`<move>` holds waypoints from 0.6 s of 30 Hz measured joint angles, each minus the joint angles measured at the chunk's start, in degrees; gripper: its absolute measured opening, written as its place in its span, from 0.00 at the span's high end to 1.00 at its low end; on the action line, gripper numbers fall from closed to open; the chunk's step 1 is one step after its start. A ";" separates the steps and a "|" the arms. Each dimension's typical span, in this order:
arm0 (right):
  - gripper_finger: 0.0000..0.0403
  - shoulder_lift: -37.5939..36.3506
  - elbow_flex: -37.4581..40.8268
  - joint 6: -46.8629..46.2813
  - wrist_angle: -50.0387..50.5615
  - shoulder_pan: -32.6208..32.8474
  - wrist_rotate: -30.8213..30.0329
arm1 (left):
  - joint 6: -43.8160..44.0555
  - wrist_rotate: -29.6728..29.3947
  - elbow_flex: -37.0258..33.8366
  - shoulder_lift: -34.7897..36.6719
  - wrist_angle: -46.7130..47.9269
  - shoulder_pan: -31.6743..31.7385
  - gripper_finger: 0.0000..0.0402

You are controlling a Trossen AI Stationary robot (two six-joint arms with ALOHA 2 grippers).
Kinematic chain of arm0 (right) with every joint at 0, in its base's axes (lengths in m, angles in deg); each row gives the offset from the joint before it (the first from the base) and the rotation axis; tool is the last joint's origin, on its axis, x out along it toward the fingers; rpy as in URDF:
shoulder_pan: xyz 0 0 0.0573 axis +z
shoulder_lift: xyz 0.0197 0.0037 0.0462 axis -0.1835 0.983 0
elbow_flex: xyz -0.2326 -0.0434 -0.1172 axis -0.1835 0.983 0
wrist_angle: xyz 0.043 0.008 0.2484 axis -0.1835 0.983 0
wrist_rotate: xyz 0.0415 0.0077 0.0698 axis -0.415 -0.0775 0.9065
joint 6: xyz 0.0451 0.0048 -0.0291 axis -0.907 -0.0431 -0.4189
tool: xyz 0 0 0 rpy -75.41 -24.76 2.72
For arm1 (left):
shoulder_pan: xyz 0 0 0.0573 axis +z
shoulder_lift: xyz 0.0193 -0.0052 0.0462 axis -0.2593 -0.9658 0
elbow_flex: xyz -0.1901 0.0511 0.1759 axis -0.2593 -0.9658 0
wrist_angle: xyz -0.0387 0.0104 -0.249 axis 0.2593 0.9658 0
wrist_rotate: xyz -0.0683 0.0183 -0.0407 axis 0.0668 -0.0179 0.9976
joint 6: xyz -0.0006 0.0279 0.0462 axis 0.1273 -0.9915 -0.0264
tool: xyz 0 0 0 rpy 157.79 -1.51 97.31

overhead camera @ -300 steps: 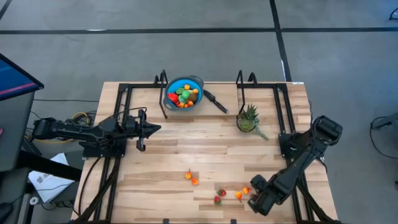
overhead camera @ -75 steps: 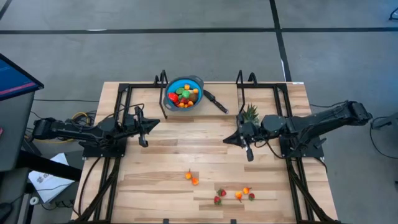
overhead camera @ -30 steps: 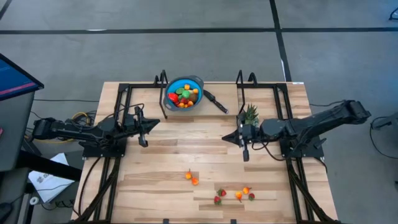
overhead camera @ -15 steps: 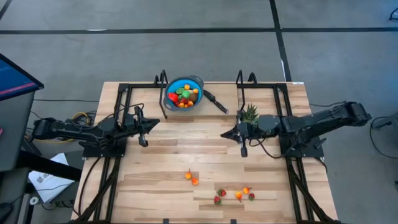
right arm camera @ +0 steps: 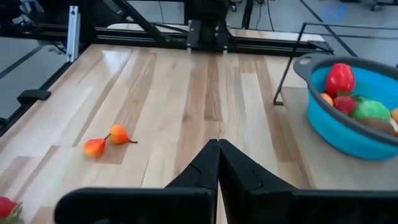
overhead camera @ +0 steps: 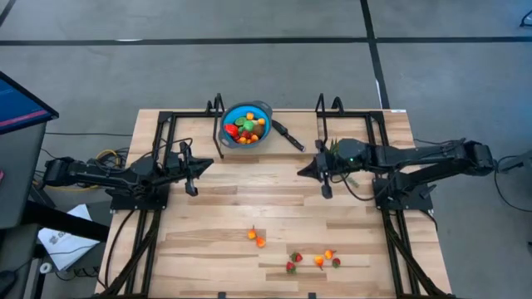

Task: Pick & Place Fruit
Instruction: Put the pear into the basket

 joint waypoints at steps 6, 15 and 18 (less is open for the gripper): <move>1.00 0.23 0.00 0.47 -0.43 0.17 0.56 | 0.00 0.06 0.00 0.02 0.01 0.00 0.99; 1.00 1.11 14.78 -4.41 -28.07 2.10 0.61 | -0.02 0.22 0.00 0.02 0.07 -0.02 0.99; 1.00 -0.39 19.45 -6.09 -34.78 1.15 0.59 | 0.00 0.22 0.02 0.02 0.07 -0.02 0.99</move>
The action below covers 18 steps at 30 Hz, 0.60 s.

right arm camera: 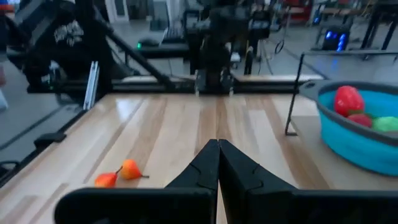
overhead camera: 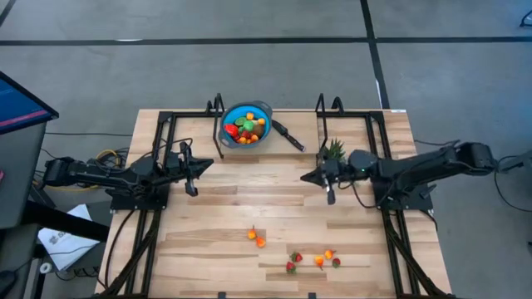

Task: Pick & Place Fruit
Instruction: Put the pear into the basket

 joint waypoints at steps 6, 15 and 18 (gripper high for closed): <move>1.00 -5.95 5.13 0.73 -0.91 -4.02 -0.01 | 0.00 -0.04 -0.02 -0.02 0.20 0.02 0.99; 1.00 -20.52 6.41 2.90 15.23 -12.72 6.44 | 0.01 -0.31 -0.01 0.00 -0.15 0.02 0.99; 1.00 -25.13 6.41 2.99 19.64 -14.81 10.34 | 2.17 -0.28 -0.02 -0.02 -0.70 0.01 0.99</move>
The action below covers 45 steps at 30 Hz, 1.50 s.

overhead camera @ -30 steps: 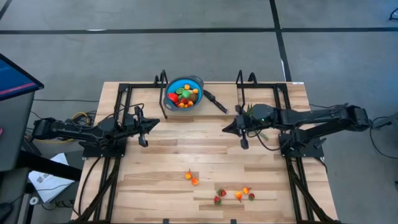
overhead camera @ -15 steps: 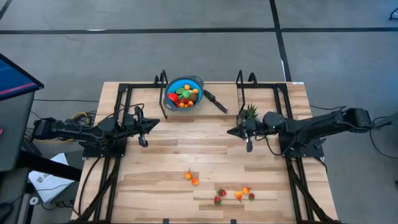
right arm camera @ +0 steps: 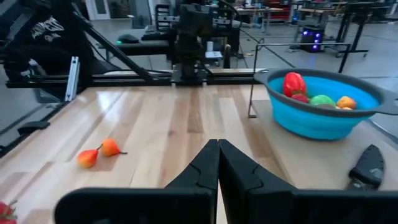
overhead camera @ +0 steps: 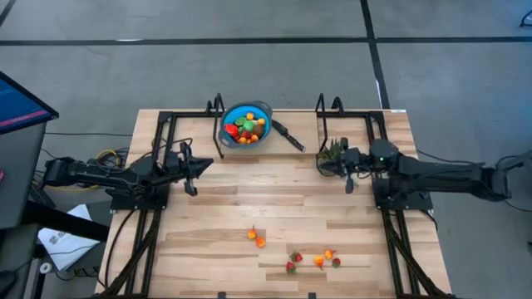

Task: Pick & Place Fruit
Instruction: Put the pear into the basket

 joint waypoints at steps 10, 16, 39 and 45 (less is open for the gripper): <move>1.00 -8.87 -0.04 1.21 7.43 -1.24 4.36 | 5.26 1.60 0.00 0.02 -0.34 0.01 0.99; 1.00 -9.01 -0.04 0.92 9.32 -1.25 4.61 | 5.37 1.80 0.00 0.02 -0.61 0.01 0.99; 1.00 -8.95 -0.07 6.07 11.28 -5.19 4.46 | 5.36 1.84 0.00 -0.64 -0.38 0.01 0.99; 1.00 -8.95 -0.07 6.09 12.59 -6.63 4.50 | 7.21 2.01 0.28 -1.43 -3.09 -0.01 0.99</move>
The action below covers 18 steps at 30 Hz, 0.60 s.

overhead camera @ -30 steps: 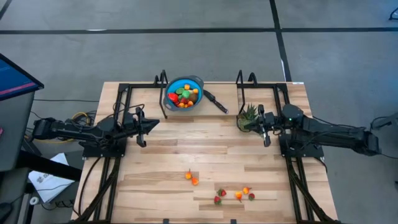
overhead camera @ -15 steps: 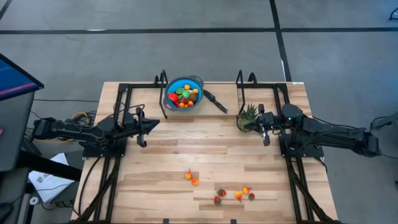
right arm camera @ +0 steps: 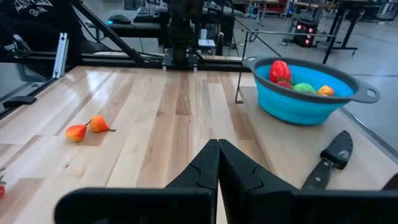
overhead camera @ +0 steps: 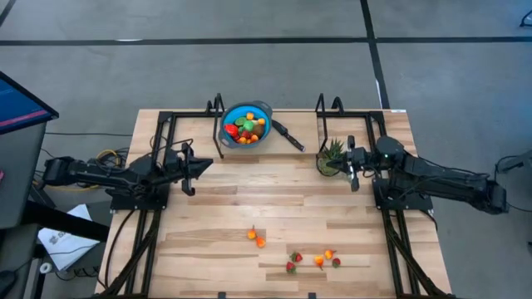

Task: Pick & Place Fruit
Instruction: Put the pear into the basket

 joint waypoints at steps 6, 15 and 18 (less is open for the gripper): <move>1.00 0.00 0.00 0.00 0.47 -0.46 0.00 | -0.35 0.01 3.78 -7.13 -0.26 -0.24 0.99; 1.00 -0.01 0.00 -0.03 3.13 -0.43 0.08 | -4.96 0.06 10.68 -21.56 -5.29 -4.32 0.99; 1.00 -0.02 0.00 -0.05 3.05 -0.43 0.09 | -5.07 -1.47 13.25 -24.98 -5.33 -6.58 0.99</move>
